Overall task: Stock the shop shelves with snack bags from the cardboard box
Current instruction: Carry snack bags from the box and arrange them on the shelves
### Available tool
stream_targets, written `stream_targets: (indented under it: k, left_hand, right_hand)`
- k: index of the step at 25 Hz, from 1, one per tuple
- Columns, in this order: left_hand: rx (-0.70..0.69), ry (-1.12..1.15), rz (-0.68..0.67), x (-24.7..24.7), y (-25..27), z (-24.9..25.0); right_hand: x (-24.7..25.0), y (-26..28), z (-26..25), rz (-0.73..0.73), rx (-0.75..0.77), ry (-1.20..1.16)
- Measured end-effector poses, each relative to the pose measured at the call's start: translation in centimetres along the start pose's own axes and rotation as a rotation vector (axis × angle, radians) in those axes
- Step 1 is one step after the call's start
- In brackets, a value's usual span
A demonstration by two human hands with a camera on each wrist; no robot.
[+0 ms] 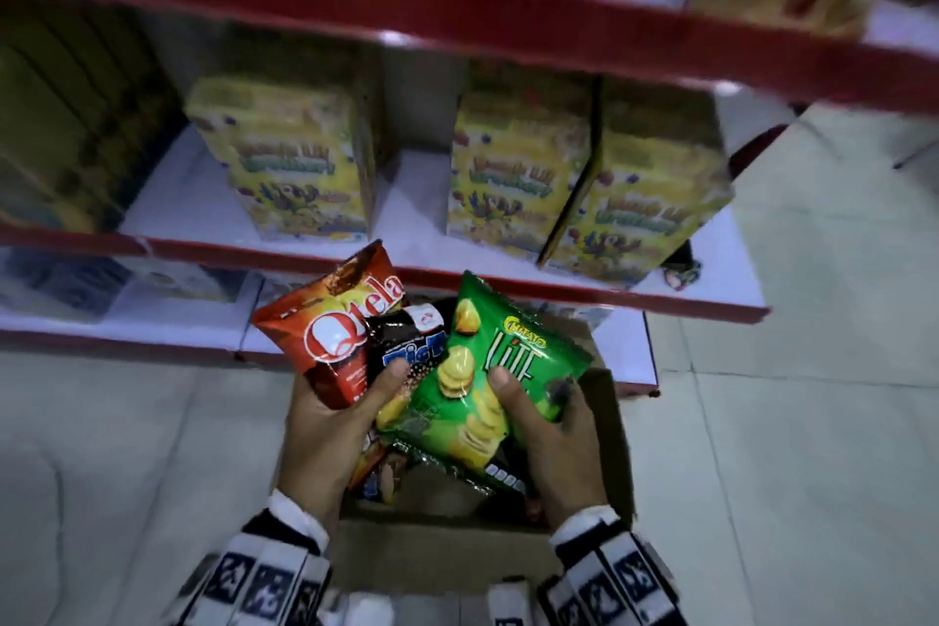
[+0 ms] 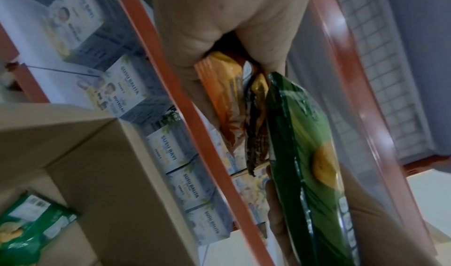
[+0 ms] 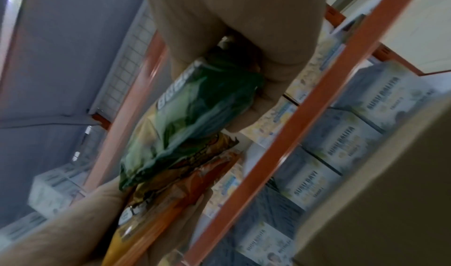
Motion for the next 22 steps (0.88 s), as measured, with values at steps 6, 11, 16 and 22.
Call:
stream_targets:
  k: [6, 11, 16, 22]
  left_hand:
    - [-0.076, 0.043, 0.01, -1.2, 2.5, 17.2]
    - [-0.179, 0.078, -0.016, -1.3, 3.0, 28.0]
    - [-0.239, 0.144, -0.059, 0.1, 4.3, 35.4]
    - [-0.305, 0.143, -0.084, 1.0, 5.1, 41.9]
  right_hand:
    - [-3.5, 4.7, -17.6, -0.056, 0.109, -0.095]
    - [-6.6, 7.1, -27.9, -0.063, 0.21, -0.029]
    - [-9.5, 11.0, -34.8, -0.125, 0.294, -0.066]
    - [-9.8, 14.9, -41.9, -0.068, 0.432, -0.019]
Point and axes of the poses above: each hand's wrist, its own y-axis away from the middle knuckle, its own x-axis out of the back of the hand, z = x × y, the point moved 7 cm from there along -y, towards the middle knuckle, and after that the axes turned 10 degrees about z, right-handed, at the moved point
